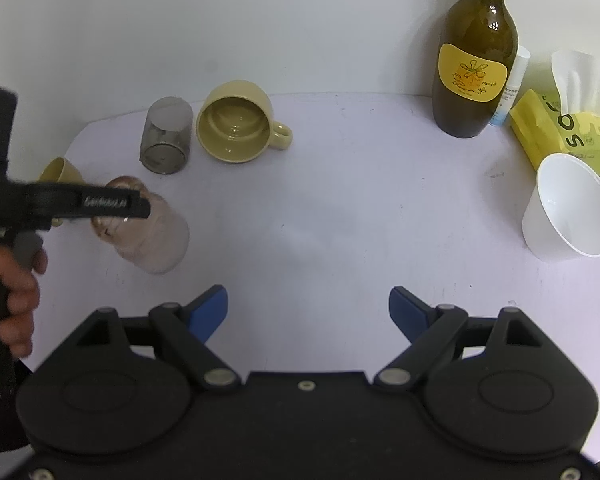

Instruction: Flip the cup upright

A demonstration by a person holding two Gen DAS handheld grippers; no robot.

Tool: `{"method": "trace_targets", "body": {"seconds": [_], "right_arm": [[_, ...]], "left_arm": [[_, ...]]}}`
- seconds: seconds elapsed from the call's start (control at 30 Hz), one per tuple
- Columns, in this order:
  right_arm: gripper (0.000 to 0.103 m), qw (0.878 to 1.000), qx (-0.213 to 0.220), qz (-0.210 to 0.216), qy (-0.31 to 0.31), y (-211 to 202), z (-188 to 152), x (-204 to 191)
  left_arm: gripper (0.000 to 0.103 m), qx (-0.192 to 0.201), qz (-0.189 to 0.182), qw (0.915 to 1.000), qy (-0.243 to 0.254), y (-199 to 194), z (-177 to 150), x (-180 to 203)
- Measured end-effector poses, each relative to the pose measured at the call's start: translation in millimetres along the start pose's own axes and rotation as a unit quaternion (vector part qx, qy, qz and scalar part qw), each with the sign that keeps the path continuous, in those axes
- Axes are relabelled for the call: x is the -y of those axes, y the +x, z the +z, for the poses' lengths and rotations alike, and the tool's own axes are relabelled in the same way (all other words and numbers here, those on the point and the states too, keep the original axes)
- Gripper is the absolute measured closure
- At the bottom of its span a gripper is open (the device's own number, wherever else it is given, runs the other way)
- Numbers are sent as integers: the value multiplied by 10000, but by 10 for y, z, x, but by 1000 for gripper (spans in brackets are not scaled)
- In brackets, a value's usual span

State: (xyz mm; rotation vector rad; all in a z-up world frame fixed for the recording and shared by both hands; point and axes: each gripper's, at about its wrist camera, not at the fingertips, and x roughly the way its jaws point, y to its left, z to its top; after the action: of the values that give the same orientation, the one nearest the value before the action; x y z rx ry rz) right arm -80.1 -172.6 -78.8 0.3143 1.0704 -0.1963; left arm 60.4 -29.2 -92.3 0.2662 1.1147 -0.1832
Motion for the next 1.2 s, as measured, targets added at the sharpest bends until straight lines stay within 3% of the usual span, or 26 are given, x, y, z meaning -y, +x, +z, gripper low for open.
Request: {"method": "trace_targets", "body": {"seconds": [0.07, 0.2, 0.3, 0.47, 0.53, 0.63, 0.8, 0.93, 1.07, 1.2], "right_arm": [[16, 10000, 13, -2, -37, -11, 3, -22], [16, 9999, 38, 24, -102, -27, 6, -79], [16, 9998, 39, 84, -170, -33, 23, -135], [16, 9992, 25, 203, -335, -59, 147, -305], [13, 9989, 23, 273, -384, -114, 235, -406], [0, 9979, 85, 357, -539, -277, 402, -642], [0, 9944, 144, 430, -950, -513, 537, -1058], [0, 9915, 29, 267, -1270, -528, 418, -1292], [0, 9884, -278, 260, -1470, -411, 332, -1409], [0, 9861, -235, 291, -1617, -441, 297, -1526]], "left_arm": [[36, -84, 24, 10000, -5, 12, 31, 5], [23, -12, -50, 9999, -144, -92, 15, -62], [18, 142, -135, 9993, -308, -320, -32, -178], [0, 441, -213, 9969, -609, -823, -182, -509], [0, 473, -196, 9954, -811, -1056, -264, -722], [0, 353, -115, 9928, -1140, -1265, -361, -950], [0, 120, 309, 9867, -1590, -1454, -575, -1174], [0, 22, 591, 9838, -1694, -1484, -768, -1217], [0, -175, 549, 9811, -1849, -1418, -936, -1238], [0, -170, 627, 9782, -1971, -1422, -960, -1361]]}}
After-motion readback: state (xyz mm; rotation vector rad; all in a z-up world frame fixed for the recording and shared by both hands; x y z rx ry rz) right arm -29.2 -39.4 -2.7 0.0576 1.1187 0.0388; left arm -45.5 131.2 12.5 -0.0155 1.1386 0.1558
